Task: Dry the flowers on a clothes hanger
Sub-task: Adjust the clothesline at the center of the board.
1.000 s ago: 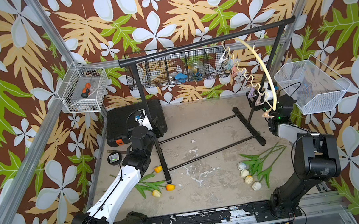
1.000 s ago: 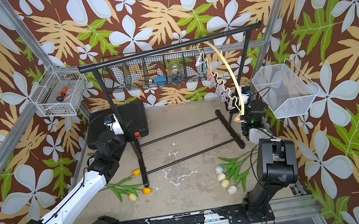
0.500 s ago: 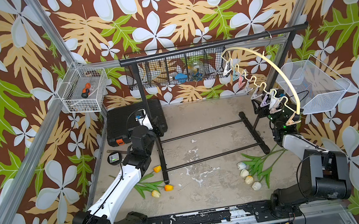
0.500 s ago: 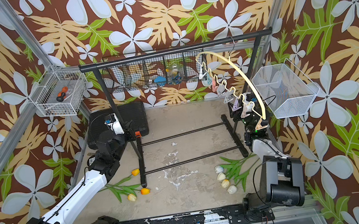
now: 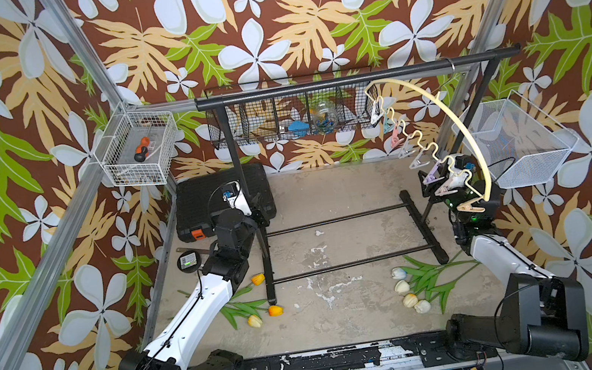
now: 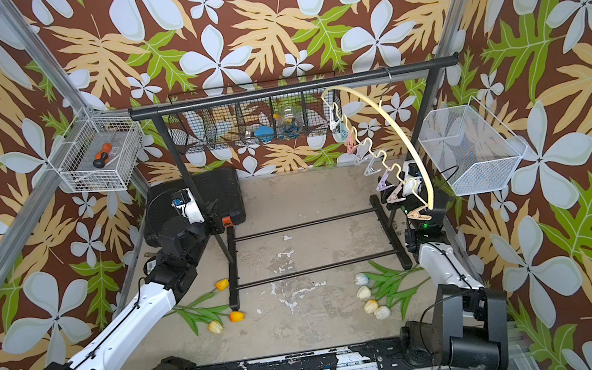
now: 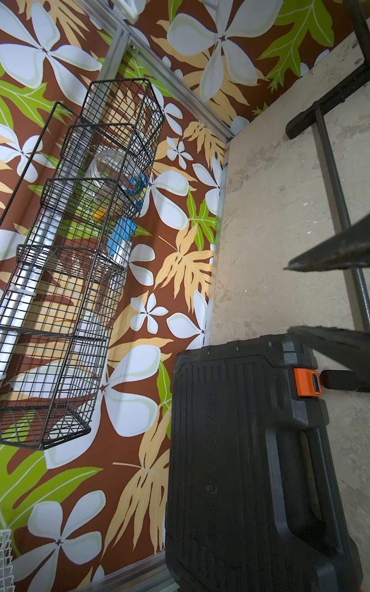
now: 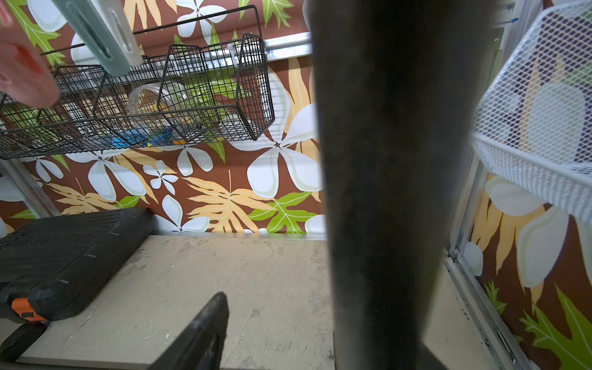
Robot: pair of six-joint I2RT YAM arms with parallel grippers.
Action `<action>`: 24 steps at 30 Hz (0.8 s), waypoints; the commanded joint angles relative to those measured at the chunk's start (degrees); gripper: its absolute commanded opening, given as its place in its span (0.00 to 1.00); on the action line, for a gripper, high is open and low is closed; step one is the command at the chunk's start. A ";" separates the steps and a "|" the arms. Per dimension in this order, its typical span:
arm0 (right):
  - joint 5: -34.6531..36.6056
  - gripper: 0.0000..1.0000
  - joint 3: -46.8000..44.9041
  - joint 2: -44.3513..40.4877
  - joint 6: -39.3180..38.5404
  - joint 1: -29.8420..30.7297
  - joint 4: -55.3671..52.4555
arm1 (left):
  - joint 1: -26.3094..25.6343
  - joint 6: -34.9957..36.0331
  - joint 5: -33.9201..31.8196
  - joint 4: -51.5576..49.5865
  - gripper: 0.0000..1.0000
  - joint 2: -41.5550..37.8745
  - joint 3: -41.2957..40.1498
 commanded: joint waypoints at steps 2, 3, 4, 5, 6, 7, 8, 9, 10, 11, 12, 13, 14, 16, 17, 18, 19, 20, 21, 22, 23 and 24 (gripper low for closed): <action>-2.07 0.74 -0.20 -1.89 0.04 0.35 -3.95 | -0.25 -1.98 3.98 -3.83 0.40 0.26 0.76; -1.68 0.75 -0.09 -2.21 0.32 0.35 -5.40 | -0.23 -2.17 4.19 -4.02 0.43 0.26 0.94; -1.15 0.77 0.23 -2.61 0.75 0.39 -6.96 | -0.22 -2.37 4.47 -4.09 0.47 0.34 1.14; -0.75 0.78 0.36 -2.96 1.85 0.35 -8.22 | -0.21 -2.52 4.65 -4.37 0.51 0.35 1.46; -0.58 0.80 0.48 -3.41 2.75 0.35 -9.14 | -0.29 -2.58 4.82 -4.66 0.55 0.35 1.66; -0.64 0.81 0.67 -3.83 3.52 0.35 -10.70 | -0.27 -2.59 4.96 -4.93 0.57 0.35 1.98; -0.37 0.82 0.79 -4.31 4.09 0.39 -11.89 | -0.21 -2.71 4.83 -5.35 0.59 0.27 2.19; 0.15 0.83 0.56 -4.78 4.86 0.35 -12.69 | -0.21 -2.86 4.34 -5.70 0.61 0.11 2.38; 0.64 0.84 0.33 -5.30 5.71 0.35 -13.44 | -0.25 -3.06 4.09 -5.99 0.61 -0.08 2.50; 0.74 0.85 0.23 -5.89 6.06 0.35 -14.28 | -0.21 -3.27 4.07 -6.01 0.62 -0.34 2.57; 1.05 0.85 -0.01 -6.42 6.22 0.35 -14.86 | -0.26 -3.45 4.03 -6.00 0.63 -0.44 2.57; 1.70 0.86 -0.31 -6.95 6.73 0.35 -15.80 | -0.21 -3.63 4.01 -6.15 0.63 -0.52 2.65; 2.52 0.87 -0.24 -7.43 7.10 0.35 -17.17 | -0.30 -3.89 3.98 -6.53 0.64 -0.46 2.87; 2.63 0.87 -0.25 -8.22 6.96 0.35 -19.16 | -0.24 -4.40 3.50 -7.58 0.64 -0.16 3.56; 2.76 0.87 -0.57 -8.75 7.01 0.35 -19.73 | -0.21 -4.71 3.20 -8.11 0.64 -0.09 3.84; 3.11 0.87 -0.75 -9.16 7.12 0.35 -20.28 | -0.20 -4.97 2.97 -8.46 0.65 -0.04 4.05; 3.52 0.87 -0.94 -9.67 7.23 0.35 -21.03 | -0.28 -5.40 2.71 -8.93 0.65 -0.08 4.23; 3.92 0.88 -1.03 -10.14 7.30 0.35 -21.89 | -0.26 -5.89 2.42 -9.23 0.66 -0.25 4.39; 4.38 0.88 -0.96 -10.59 7.29 0.40 -22.78 | -0.22 -6.20 2.31 -9.32 0.66 -0.43 4.48; 4.99 0.87 -0.80 -11.12 7.30 0.35 -23.75 | -0.20 -6.55 2.16 -9.57 0.67 -0.72 4.57; 5.65 0.88 -0.94 -11.81 7.30 0.35 -24.76 | -0.34 -6.90 1.96 -9.84 0.68 -1.08 4.67; 6.34 0.88 -1.00 -12.41 7.38 0.35 -25.75 | -0.26 -7.14 1.70 -10.18 0.68 -1.43 4.77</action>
